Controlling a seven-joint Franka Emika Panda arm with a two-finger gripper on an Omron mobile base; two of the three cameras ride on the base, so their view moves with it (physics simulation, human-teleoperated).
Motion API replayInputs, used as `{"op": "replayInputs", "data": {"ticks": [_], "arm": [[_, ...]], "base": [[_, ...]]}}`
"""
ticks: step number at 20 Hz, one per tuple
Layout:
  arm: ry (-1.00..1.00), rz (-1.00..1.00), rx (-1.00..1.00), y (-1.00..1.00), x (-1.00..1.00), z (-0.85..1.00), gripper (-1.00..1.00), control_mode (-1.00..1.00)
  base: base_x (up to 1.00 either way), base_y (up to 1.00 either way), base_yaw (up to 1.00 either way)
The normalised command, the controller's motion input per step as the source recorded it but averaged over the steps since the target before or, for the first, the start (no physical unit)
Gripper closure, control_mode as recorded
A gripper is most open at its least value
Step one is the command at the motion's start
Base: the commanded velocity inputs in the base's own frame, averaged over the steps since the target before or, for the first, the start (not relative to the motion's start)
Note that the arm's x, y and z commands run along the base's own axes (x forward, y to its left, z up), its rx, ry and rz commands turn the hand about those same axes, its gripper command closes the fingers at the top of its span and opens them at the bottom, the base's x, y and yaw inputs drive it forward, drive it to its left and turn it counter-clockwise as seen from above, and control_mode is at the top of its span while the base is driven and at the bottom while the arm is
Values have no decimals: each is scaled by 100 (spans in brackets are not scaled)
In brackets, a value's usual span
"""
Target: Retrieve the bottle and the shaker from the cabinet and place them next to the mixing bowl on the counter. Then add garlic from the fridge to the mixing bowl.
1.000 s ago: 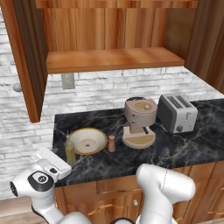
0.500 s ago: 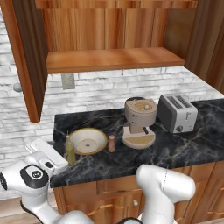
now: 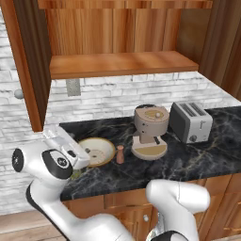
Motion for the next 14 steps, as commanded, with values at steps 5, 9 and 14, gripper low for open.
{"op": "replayInputs", "data": {"ticks": [5,9,14], "arm": [[2,27,10,-100,-5,30,-100,-100],[0,37,6,-100,0,33,-100,-100],[0,48,9,-100,0,12,-100,-100]], "base": [[0,0,0],[0,0,0],[0,0,0]]}}
